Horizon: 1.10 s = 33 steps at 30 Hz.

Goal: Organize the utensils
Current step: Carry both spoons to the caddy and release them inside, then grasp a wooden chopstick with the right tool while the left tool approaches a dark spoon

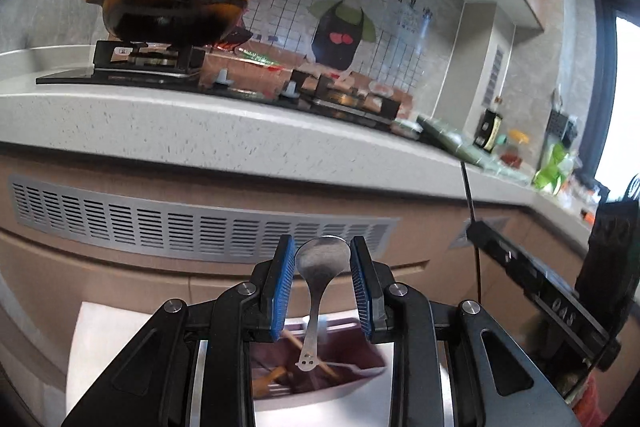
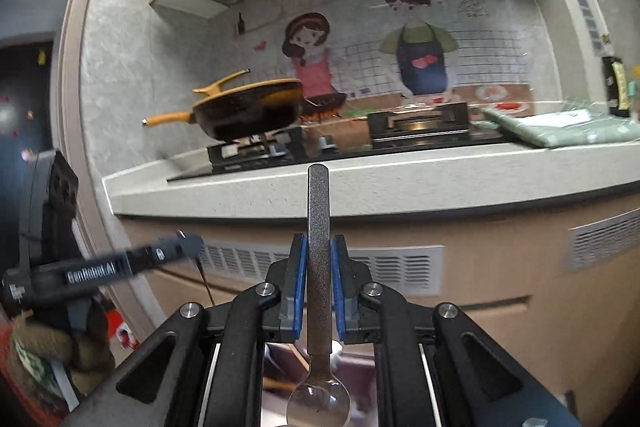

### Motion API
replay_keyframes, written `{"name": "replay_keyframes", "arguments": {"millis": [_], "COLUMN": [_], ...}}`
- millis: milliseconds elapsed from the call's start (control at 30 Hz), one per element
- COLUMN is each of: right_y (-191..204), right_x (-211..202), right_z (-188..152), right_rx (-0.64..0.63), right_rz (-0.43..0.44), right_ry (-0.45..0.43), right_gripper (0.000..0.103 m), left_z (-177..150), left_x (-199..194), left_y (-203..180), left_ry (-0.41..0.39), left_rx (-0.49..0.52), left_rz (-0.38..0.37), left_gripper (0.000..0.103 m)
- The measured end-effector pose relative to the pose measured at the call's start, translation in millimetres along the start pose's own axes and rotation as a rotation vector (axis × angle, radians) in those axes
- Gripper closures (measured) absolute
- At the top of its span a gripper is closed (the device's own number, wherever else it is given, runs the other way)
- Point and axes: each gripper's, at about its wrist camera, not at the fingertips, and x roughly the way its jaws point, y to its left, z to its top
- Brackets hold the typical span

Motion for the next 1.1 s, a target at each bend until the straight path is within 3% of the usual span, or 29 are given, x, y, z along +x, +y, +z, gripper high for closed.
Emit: {"name": "replay_keyframes", "arguments": {"millis": [400,500,567,633,767,900,1000,1100], "right_y": [-15.5,-22.7,-30.6,-38.0,-44.0,-34.2,-18.1,-1.6], "right_x": [99.3,109.6,115.1,119.3,97.4,64.8,41.2,23.1], "right_z": [-45.0,-57.8,-65.8,-70.3,-67.1,-64.5,-72.7,-96.8], "right_rx": [0.033,0.044,0.081,0.115,0.117,0.061,-0.022,-0.073], "right_rz": [-0.012,-0.033,-0.039,-0.016,-0.052,-0.061,-0.045,0.014], "right_ry": [0.049,0.061,0.108,0.200,0.206,0.235,0.277,0.382], "right_gripper": [0.092,0.092,0.089,0.088,0.085,0.085,0.085,0.085], "left_z": [-33.5,-40.2,-42.9,-44.4,-45.1,-60.4,-84.0,-114.8], "left_x": [71.6,87.0,90.0,86.1,62.1,27.4,4.9,-13.6], "left_y": [44.6,48.2,45.7,41.9,37.9,42.8,56.7,68.5], "left_ry": [0.117,0.151,0.166,0.157,0.143,0.161,0.219,0.285], "left_rx": [-0.081,-0.106,-0.095,-0.072,-0.062,-0.020,-0.028,-0.043], "left_rz": [0.000,-0.049,-0.057,-0.018,-0.012,0.066,0.119,0.154], "left_gripper": [0.074,0.074,0.068,0.060,0.057,0.057,0.057,0.057]}}
